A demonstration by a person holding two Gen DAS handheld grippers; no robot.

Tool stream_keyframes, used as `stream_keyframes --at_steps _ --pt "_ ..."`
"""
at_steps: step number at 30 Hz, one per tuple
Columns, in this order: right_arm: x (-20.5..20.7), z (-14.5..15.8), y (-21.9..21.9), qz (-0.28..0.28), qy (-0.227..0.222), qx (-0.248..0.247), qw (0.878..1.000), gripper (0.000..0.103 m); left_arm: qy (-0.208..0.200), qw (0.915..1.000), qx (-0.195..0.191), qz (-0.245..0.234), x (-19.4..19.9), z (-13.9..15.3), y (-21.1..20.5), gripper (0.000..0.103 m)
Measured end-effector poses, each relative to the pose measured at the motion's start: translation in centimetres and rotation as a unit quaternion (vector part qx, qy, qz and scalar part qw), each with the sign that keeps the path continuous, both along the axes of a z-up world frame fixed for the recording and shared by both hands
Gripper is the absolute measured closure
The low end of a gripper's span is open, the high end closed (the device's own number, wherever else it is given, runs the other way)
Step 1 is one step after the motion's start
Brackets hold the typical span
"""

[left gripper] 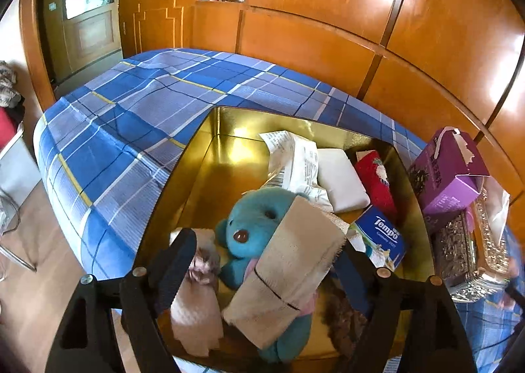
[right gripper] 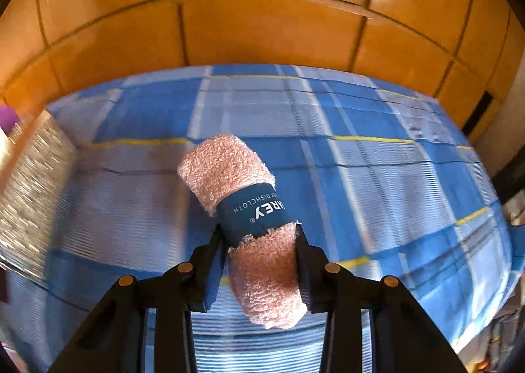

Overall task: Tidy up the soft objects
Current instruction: 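Carry the pink towel roll into the gold tray and open the right tool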

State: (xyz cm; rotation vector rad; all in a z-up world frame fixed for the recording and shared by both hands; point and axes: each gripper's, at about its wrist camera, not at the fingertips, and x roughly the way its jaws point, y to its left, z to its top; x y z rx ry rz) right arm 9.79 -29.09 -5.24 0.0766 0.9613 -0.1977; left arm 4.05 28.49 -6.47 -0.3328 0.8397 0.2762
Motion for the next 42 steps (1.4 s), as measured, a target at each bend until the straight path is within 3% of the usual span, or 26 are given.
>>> stream_keyframes --at_steps 5,10,14,18,24,26,36,42 --pt "2.3 3.1 2.6 0.024 -0.018 0.065 0.997 0.065 -0.012 0.9999 0.002 -0.01 -1.0 0.7 -1.0 0.02" --pt "4.5 7.0 8.4 0.089 -0.051 0.073 0.992 0.065 -0.027 0.9993 0.003 -0.026 -1.7 1.7 -2.3 0.018" --pt "5.2 10.0 15.4 0.177 -0.08 0.082 0.978 0.065 -0.035 0.9989 0.01 -0.029 -2.0 2.3 -2.5 0.018" --pt "4.6 10.9 23.0 0.269 -0.078 0.089 0.956 0.065 -0.041 0.9987 0.014 -0.027 -2.5 2.6 -2.2 0.017" --pt "2.1 9.2 33.5 0.385 -0.047 0.1 0.916 0.065 -0.045 0.9986 0.016 -0.021 -3.0 2.8 -1.5 0.017" --pt "1.7 7.7 36.0 0.401 -0.033 0.094 0.911 0.065 -0.048 0.9985 0.016 -0.018 -3.2 2.9 -1.2 0.017" --pt "2.7 0.2 41.7 0.394 0.038 0.069 0.916 0.064 -0.049 0.9987 0.01 -0.001 -3.4 2.7 0.0 0.016" --pt "3.0 -0.9 41.9 0.387 0.039 0.068 0.919 0.059 -0.047 0.9988 0.01 0.004 -3.5 2.6 0.1 0.012"
